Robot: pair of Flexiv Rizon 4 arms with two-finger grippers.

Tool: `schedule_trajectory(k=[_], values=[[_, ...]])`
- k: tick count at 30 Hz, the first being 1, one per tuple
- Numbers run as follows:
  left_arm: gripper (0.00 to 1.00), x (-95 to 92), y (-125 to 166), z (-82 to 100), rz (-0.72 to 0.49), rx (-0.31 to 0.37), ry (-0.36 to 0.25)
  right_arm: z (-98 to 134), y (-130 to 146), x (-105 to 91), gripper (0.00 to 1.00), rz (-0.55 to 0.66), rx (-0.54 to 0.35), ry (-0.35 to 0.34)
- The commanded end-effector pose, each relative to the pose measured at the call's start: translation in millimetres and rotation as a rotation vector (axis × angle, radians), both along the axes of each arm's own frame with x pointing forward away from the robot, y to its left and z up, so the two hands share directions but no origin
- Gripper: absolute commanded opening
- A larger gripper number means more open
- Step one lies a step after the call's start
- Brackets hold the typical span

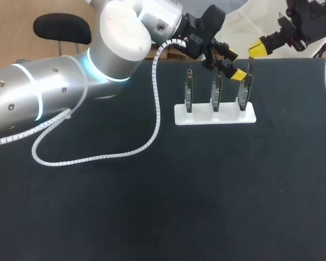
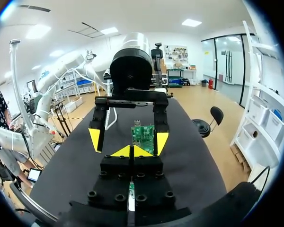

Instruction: Pick up the optical module with the left hand, and insert it into the network port with the right hand.

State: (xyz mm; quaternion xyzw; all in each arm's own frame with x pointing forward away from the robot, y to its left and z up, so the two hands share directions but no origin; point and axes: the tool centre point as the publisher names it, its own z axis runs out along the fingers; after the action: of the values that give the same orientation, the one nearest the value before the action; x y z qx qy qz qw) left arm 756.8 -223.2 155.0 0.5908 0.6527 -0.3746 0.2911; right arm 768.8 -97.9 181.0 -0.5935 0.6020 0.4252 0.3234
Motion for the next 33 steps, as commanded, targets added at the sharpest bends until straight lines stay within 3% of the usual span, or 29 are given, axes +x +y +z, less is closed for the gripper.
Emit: schedule_trajectory(k=[1, 33], values=[[1.0, 1.3, -1, 0.7, -0.001, 0.006, 0.003, -3, -1, 2.9, 0.0, 0.003, -0.003, 0.006], [1.0, 1.3, -1, 0.7, -0.001, 0.006, 0.003, -30, -5, -1.3, 0.0, 0.003, -0.036, 0.064]])
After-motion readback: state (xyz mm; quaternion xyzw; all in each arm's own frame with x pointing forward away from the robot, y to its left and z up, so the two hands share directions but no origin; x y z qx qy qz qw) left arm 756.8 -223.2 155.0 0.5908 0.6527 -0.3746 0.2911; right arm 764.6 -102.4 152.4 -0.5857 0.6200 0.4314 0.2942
